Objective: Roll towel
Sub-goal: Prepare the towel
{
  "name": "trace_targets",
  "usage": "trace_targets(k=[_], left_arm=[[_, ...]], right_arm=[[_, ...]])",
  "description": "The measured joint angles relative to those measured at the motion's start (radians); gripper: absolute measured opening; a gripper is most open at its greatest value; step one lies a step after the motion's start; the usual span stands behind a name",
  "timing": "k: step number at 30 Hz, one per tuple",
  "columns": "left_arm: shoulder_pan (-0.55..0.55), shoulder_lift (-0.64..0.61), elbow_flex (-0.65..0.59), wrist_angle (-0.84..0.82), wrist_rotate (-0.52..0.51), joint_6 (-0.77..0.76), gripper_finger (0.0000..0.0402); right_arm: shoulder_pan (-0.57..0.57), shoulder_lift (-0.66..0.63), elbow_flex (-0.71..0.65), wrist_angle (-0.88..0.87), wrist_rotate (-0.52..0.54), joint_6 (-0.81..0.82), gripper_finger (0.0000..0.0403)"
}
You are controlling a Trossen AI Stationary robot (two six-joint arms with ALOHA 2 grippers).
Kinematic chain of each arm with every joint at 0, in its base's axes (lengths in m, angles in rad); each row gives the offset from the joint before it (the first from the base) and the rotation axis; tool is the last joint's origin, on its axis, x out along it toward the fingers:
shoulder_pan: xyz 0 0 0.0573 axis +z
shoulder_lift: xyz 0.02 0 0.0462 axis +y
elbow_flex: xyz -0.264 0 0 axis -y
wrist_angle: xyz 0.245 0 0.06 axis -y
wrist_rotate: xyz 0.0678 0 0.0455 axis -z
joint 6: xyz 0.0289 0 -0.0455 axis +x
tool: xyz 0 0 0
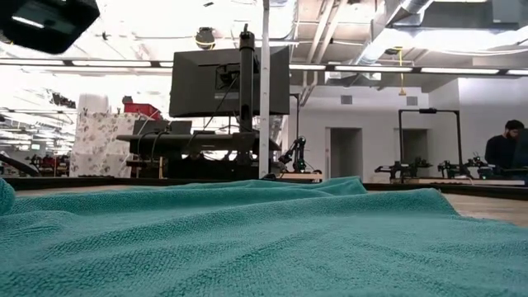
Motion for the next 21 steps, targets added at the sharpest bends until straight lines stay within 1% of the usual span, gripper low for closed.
trace_targets(k=[7, 12, 17, 19, 21], left_arm=[[0.001, 0.082, -0.001, 0.027, 0.018, -0.012, 0.0077], [0.021, 0.087, 0.000, 0.027, -0.002, -0.098, 0.0077], [0.028, 0.088, 0.000, 0.026, -0.002, -0.119, 0.0077], [0.029, 0.088, 0.000, 0.025, 0.003, -0.118, 0.0071], [0.030, 0.088, 0.000, 0.019, 0.028, -0.127, 0.0048]], right_arm=[[0.000, 0.000, 0.000, -0.006, 0.000, -0.002, 0.0000], [0.002, 0.000, 0.000, -0.006, 0.000, 0.019, 0.0000], [0.002, 0.000, 0.000, -0.006, 0.000, 0.022, 0.0000], [0.002, 0.000, 0.000, -0.005, 0.000, 0.021, 0.0000], [0.001, 0.000, 0.000, -0.005, 0.001, 0.013, 0.0000]])
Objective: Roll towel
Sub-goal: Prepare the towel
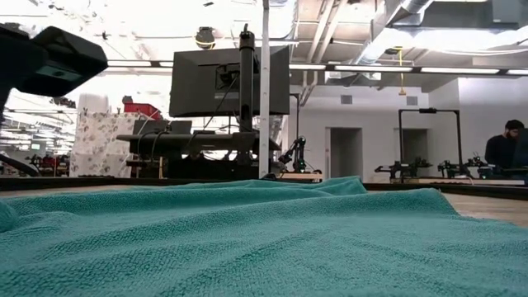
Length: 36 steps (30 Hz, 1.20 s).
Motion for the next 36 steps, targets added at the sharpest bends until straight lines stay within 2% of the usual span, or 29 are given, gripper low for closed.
trace_targets(k=[3, 8, 13, 18, 23, 30, 36], left_arm=[[-0.001, 0.000, 0.023, -0.074, 0.031, -0.094, 0.0009], [-0.021, -0.032, 0.139, -0.262, 0.044, -0.236, 0.0001], [-0.077, -0.110, 0.238, -0.413, 0.044, -0.461, 0.0000], [-0.168, -0.152, 0.240, -0.416, 0.043, -0.643, 0.0000], [-0.255, -0.154, 0.240, -0.405, 0.041, -0.765, 0.0000], [-0.339, -0.154, 0.240, -0.355, -0.008, -0.820, 0.0000], [-0.356, -0.145, 0.240, -0.318, -0.038, -0.803, 0.0000]], right_arm=[[-0.001, 0.000, 0.000, 0.000, 0.000, -0.007, 0.0000], [-0.001, -0.008, 0.032, -0.010, -0.002, -0.058, 0.0000], [-0.001, -0.055, 0.095, -0.138, -0.003, -0.094, 0.0000], [0.019, -0.111, 0.129, -0.234, 0.000, -0.059, 0.0000], [0.052, -0.166, 0.149, -0.235, 0.029, 0.025, 0.0000], [0.090, -0.166, 0.185, -0.221, 0.065, 0.124, 0.0000], [0.114, -0.164, 0.185, -0.204, 0.118, 0.188, 0.0000]])
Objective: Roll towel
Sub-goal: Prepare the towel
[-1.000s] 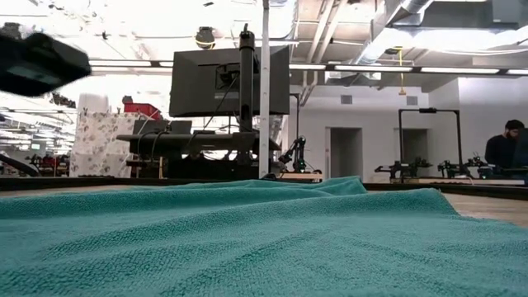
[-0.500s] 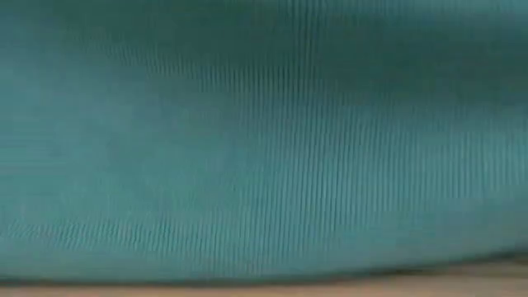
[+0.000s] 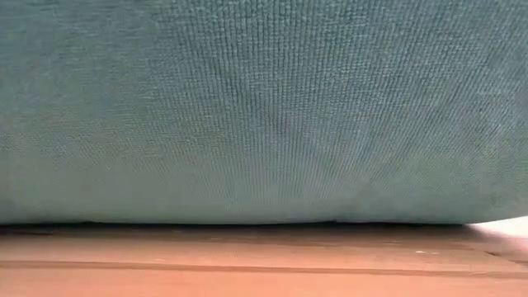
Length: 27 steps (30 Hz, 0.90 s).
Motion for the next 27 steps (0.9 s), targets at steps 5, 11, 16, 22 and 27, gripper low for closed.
trace_targets(k=[5, 11, 16, 22, 27], left_arm=[[0.007, 0.000, -0.008, 0.006, -0.017, 0.079, 0.0000], [0.022, 0.000, -0.008, -0.020, -0.039, 0.142, 0.0000], [0.026, 0.000, -0.008, -0.024, -0.039, 0.145, 0.0000], [0.031, 0.000, -0.008, -0.023, -0.040, 0.125, 0.0000], [0.033, 0.000, -0.008, -0.023, -0.039, 0.106, 0.0000]], right_arm=[[-0.010, 0.014, -0.023, 0.004, 0.002, 0.032, 0.0000], [-0.042, 0.130, -0.034, 0.014, -0.008, 0.070, 0.0000], [-0.033, 0.240, -0.035, 0.124, -0.025, 0.154, 0.0000], [-0.027, 0.298, -0.035, 0.226, -0.124, 0.256, 0.0006], [-0.041, 0.266, -0.035, 0.210, -0.140, 0.210, 0.0060]])
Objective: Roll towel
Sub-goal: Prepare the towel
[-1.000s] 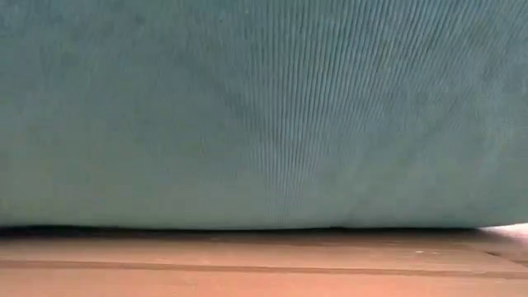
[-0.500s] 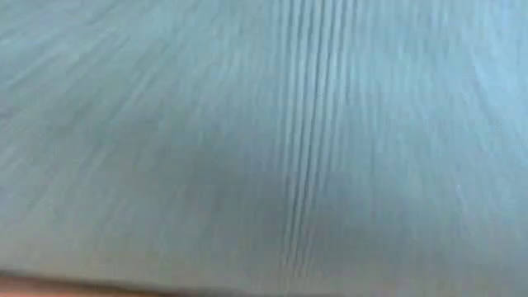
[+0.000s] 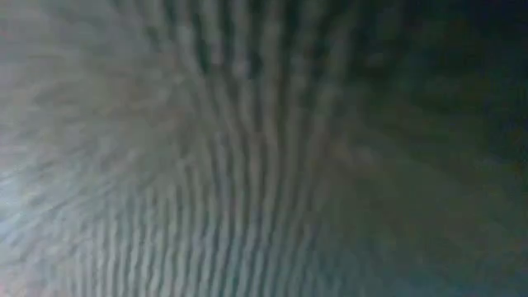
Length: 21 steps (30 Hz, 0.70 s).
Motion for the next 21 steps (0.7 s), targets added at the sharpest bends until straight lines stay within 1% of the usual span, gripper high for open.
trace_targets(k=[5, 7, 9, 16, 19, 21], left_arm=[[0.002, 0.000, 0.000, -0.002, 0.001, -0.003, 0.0000], [0.003, 0.000, 0.000, -0.003, 0.001, -0.003, 0.0000], [0.003, 0.000, 0.000, -0.003, 0.001, -0.003, 0.0000], [0.003, 0.001, 0.000, -0.003, 0.001, -0.010, 0.0000], [0.003, 0.001, 0.000, -0.002, 0.001, -0.011, 0.0000], [0.003, 0.001, 0.000, -0.002, 0.001, -0.011, 0.0000]], right_arm=[[-0.010, -0.037, 0.000, -0.009, 0.001, -0.170, 0.0115], [-0.016, -0.036, 0.000, -0.013, 0.001, -0.230, 0.0128], [-0.022, -0.037, 0.000, -0.014, 0.002, -0.256, 0.0137], [-0.082, -0.039, 0.000, -0.042, 0.003, -0.252, 0.0141], [-0.103, -0.038, 0.000, -0.043, -0.013, -0.211, 0.0139], [-0.113, -0.038, -0.002, -0.044, -0.044, -0.158, 0.0139]])
